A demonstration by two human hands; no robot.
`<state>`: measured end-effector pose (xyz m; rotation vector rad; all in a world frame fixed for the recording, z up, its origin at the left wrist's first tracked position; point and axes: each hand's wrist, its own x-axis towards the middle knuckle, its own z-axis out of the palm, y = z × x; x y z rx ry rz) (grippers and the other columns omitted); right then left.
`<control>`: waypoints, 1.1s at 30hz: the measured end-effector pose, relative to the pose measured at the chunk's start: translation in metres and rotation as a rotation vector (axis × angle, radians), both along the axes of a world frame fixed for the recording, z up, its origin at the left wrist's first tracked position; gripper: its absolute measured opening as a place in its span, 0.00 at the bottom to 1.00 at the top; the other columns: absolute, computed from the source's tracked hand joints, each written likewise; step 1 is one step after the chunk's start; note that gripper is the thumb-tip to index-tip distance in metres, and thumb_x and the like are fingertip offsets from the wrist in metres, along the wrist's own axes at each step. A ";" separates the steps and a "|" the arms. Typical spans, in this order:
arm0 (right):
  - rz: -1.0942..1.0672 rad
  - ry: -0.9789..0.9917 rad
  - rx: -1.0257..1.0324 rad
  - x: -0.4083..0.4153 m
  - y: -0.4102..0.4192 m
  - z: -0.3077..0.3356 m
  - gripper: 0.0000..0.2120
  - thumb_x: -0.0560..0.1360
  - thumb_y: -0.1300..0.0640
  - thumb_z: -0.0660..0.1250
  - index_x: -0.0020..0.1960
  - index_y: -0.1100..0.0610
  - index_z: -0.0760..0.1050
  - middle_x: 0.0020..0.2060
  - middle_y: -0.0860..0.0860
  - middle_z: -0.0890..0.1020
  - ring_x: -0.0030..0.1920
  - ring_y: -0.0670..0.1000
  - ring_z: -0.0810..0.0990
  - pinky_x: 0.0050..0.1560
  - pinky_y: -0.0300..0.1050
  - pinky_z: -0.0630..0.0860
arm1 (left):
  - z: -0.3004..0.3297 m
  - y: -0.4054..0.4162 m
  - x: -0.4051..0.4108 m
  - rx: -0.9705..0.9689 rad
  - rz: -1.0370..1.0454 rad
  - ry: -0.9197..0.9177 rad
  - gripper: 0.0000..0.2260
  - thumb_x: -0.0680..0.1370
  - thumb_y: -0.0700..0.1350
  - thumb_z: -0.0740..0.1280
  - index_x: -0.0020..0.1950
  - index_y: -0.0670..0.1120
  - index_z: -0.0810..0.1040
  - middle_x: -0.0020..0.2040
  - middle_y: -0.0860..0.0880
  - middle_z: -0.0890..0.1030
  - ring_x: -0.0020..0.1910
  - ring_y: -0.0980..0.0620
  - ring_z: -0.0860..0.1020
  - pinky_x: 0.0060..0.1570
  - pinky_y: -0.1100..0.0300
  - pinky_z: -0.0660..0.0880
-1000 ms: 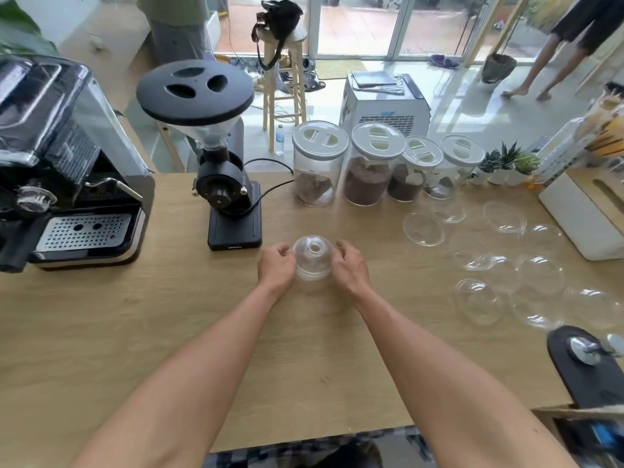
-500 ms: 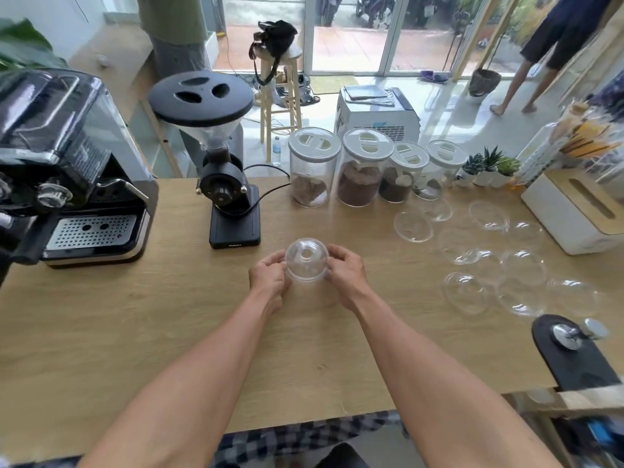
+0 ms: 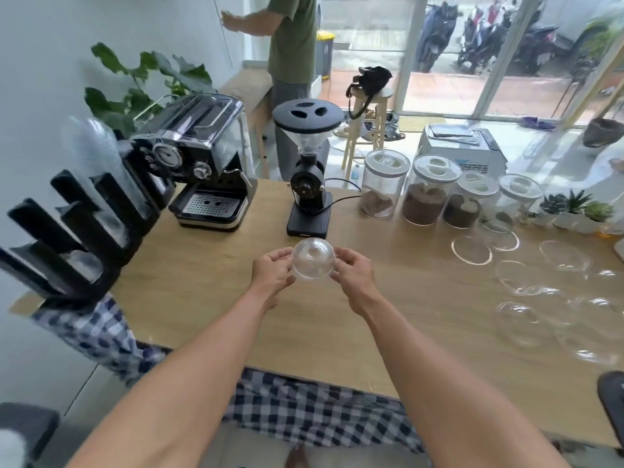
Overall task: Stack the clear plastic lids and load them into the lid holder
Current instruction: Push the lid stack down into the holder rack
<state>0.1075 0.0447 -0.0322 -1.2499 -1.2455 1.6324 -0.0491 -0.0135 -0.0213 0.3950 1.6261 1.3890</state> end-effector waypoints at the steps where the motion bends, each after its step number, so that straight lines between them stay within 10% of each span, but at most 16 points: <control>1: 0.021 -0.004 0.008 -0.010 -0.006 0.002 0.10 0.80 0.65 0.70 0.50 0.50 0.84 0.49 0.51 0.87 0.54 0.54 0.85 0.60 0.55 0.83 | 0.004 -0.010 -0.009 0.003 0.023 0.016 0.08 0.78 0.38 0.73 0.57 0.43 0.83 0.50 0.42 0.86 0.46 0.49 0.82 0.43 0.55 0.78; 14: 0.355 0.028 0.154 -0.195 -0.076 0.080 0.09 0.77 0.65 0.70 0.43 0.52 0.83 0.43 0.55 0.84 0.47 0.54 0.82 0.60 0.55 0.82 | 0.096 -0.130 -0.181 0.060 0.313 0.233 0.07 0.79 0.38 0.67 0.51 0.44 0.85 0.46 0.41 0.84 0.44 0.46 0.80 0.45 0.51 0.81; 17: 0.397 0.059 0.188 -0.248 -0.092 0.102 0.06 0.78 0.64 0.71 0.53 0.60 0.85 0.47 0.56 0.86 0.48 0.51 0.84 0.48 0.41 0.84 | 0.120 -0.155 -0.234 0.082 0.344 0.290 0.08 0.79 0.38 0.68 0.54 0.42 0.86 0.48 0.41 0.86 0.44 0.47 0.82 0.44 0.52 0.81; 22: 0.410 0.019 0.260 -0.327 -0.120 0.129 0.09 0.81 0.61 0.68 0.59 0.58 0.83 0.41 0.50 0.84 0.40 0.50 0.80 0.44 0.46 0.81 | 0.147 -0.179 -0.322 0.090 0.331 0.368 0.08 0.81 0.40 0.66 0.53 0.42 0.84 0.45 0.44 0.84 0.41 0.49 0.81 0.38 0.55 0.80; 26: 0.373 -0.016 0.268 -0.389 -0.138 0.138 0.12 0.81 0.60 0.70 0.63 0.60 0.82 0.46 0.49 0.84 0.46 0.49 0.83 0.54 0.45 0.84 | 0.153 -0.197 -0.398 0.064 0.235 0.414 0.05 0.80 0.38 0.68 0.49 0.44 0.83 0.44 0.44 0.83 0.41 0.50 0.80 0.41 0.55 0.80; 33: 0.276 -0.119 0.187 -0.465 -0.163 0.119 0.06 0.77 0.61 0.73 0.45 0.51 0.82 0.45 0.53 0.86 0.47 0.51 0.85 0.54 0.50 0.85 | 0.143 -0.215 -0.490 -0.032 -0.006 0.564 0.04 0.78 0.39 0.72 0.53 0.43 0.84 0.46 0.45 0.86 0.44 0.51 0.84 0.40 0.61 0.72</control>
